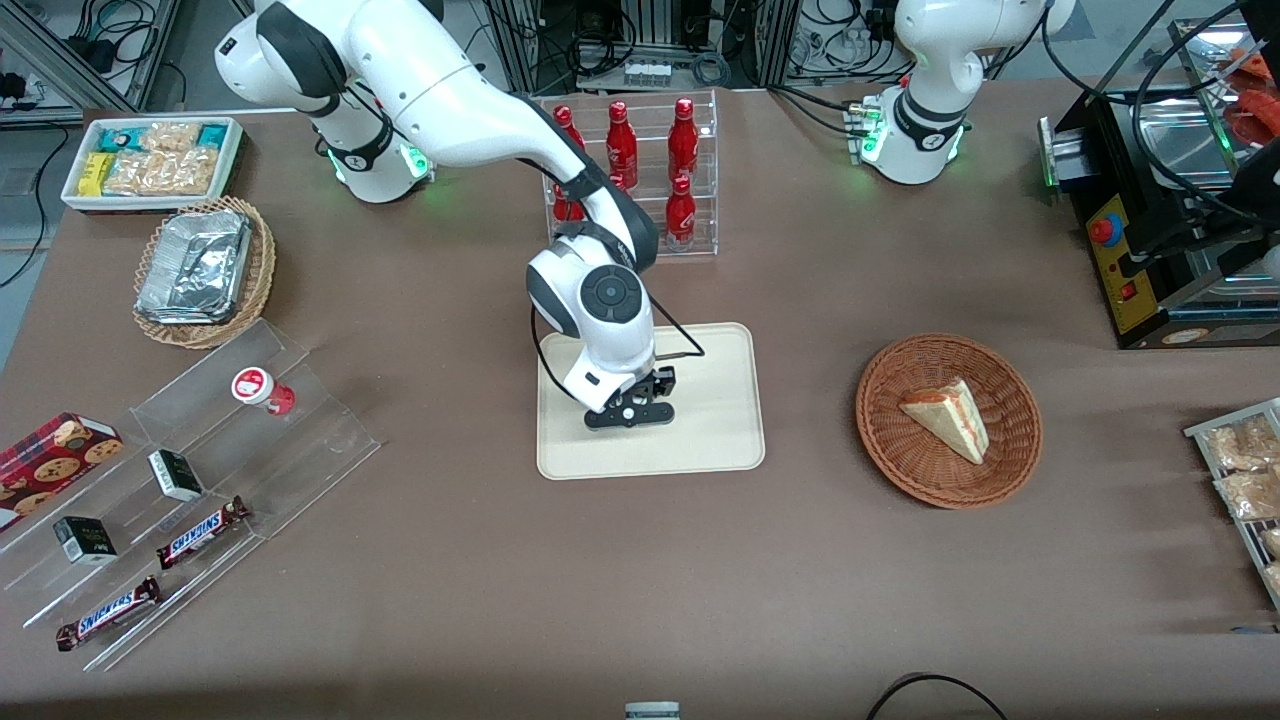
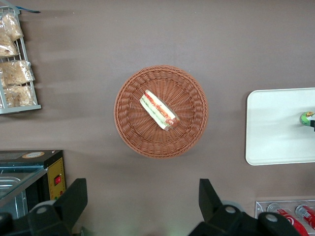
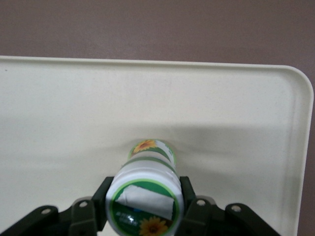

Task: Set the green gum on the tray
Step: 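Lower the canister onto the tray and open the right gripper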

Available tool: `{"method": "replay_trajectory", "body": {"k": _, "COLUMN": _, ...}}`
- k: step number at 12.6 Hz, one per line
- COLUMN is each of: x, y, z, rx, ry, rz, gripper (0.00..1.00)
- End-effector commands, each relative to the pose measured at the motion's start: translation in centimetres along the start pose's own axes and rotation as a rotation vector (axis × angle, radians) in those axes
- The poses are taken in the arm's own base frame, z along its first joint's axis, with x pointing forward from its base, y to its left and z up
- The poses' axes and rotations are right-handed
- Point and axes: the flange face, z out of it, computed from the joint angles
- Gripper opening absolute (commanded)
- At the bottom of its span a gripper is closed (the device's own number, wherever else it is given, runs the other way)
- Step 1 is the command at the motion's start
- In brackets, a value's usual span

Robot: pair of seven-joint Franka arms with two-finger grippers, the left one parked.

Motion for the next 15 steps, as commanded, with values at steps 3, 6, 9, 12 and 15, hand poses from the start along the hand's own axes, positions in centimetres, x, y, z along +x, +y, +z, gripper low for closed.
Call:
{"method": "replay_trajectory", "body": {"k": 3, "x": 0.7, "y": -0.5, "z": 0.4, "rx": 0.019, "ry": 0.020, "rz": 0.006, "gripper": 1.00}}
{"method": "replay_trajectory", "body": {"k": 6, "x": 0.8, "y": -0.6, "z": -0.3, "rx": 0.030, "ry": 0.037, "rz": -0.015, "gripper": 1.00}}
{"method": "replay_trajectory", "body": {"k": 9, "x": 1.4, "y": 0.0, "z": -1.6, "rx": 0.035, "ry": 0.044, "rz": -0.079, "gripper": 1.00}}
{"method": "replay_trajectory", "body": {"k": 12, "x": 1.7, "y": 1.2, "z": -5.7, "rx": 0.016, "ry": 0.015, "rz": -0.140, "gripper": 1.00}}
{"method": "replay_trajectory", "body": {"k": 15, "x": 3.2, "y": 6.5, "z": -11.0, "rx": -0.032, "ry": -0.088, "rz": -0.242, "gripper": 1.00}}
